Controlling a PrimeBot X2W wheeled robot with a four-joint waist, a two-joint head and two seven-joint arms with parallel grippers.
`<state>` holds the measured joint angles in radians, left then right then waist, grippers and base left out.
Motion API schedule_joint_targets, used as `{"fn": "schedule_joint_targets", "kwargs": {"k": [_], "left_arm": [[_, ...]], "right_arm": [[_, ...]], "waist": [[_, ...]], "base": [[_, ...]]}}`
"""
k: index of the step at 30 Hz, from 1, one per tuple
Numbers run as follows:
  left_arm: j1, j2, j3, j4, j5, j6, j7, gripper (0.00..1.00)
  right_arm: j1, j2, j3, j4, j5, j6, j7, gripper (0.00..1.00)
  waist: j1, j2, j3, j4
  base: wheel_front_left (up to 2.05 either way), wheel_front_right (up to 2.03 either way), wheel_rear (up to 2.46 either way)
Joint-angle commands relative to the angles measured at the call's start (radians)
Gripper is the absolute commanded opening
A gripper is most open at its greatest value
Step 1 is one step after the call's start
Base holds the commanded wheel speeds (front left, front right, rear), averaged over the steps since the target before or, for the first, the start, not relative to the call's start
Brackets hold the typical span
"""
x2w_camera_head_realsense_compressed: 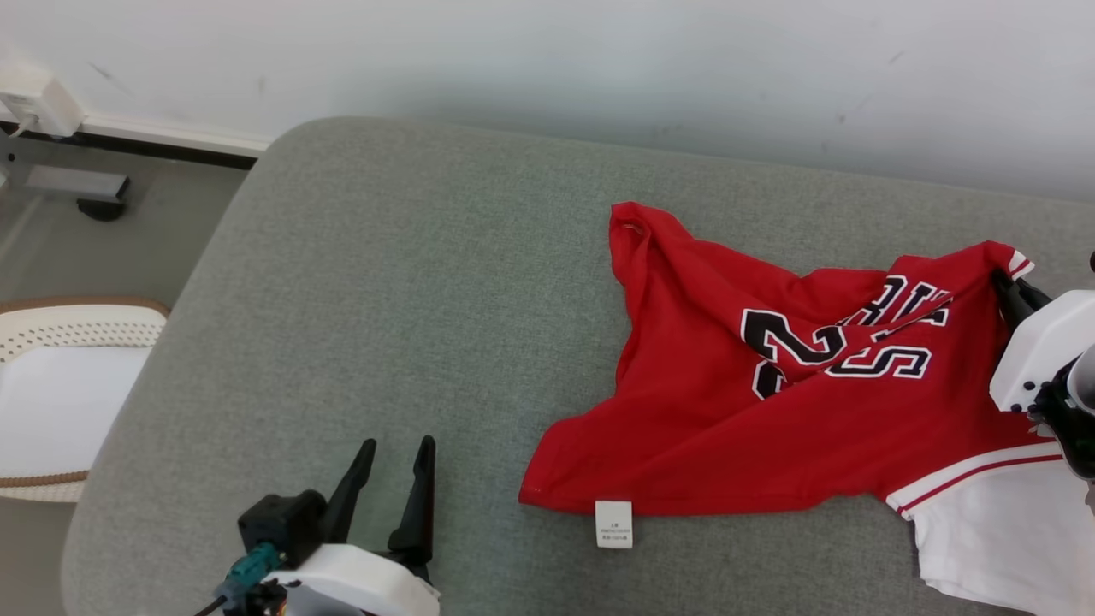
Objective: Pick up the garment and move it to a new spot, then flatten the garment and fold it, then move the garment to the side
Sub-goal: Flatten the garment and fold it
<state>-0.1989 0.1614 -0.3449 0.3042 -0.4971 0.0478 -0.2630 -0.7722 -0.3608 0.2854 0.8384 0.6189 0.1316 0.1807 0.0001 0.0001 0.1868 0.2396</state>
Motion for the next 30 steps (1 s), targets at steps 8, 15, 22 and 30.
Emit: {"fn": "schedule_joint_targets", "kwargs": {"k": [8, 15, 22, 30], "left_arm": [[0.016, 0.004, 0.030, 0.015, 0.031, -0.009, -0.002, 1.00], [0.045, 0.030, 0.075, -0.014, 0.035, 0.004, -0.002, 1.00], [0.092, 0.038, 0.160, -0.086, 0.035, 0.011, -0.001, 1.00], [0.130, 0.031, 0.209, -0.133, 0.074, -0.017, -0.001, 1.00]], "right_arm": [[0.004, -0.007, 0.085, 0.021, 0.006, -0.002, -0.119, 1.00], [0.040, -0.024, 0.143, -0.110, 0.032, -0.002, -0.251, 1.00], [0.185, -0.040, 0.112, -0.304, 0.014, -0.002, -0.394, 1.00], [0.481, 0.032, -0.080, -0.526, -0.075, -0.002, -0.443, 1.00]], "waist": [[-0.0001, -0.0001, -0.078, -0.072], [-0.0001, -0.0001, -0.153, -0.168], [-0.0001, -0.0001, -0.193, -0.244], [-0.0001, -0.0001, -0.193, -0.275]], "base": [[0.00, 0.00, 0.00], [0.00, 0.00, 0.00], [0.00, 0.00, 0.00], [0.00, 0.00, 0.00]]}}
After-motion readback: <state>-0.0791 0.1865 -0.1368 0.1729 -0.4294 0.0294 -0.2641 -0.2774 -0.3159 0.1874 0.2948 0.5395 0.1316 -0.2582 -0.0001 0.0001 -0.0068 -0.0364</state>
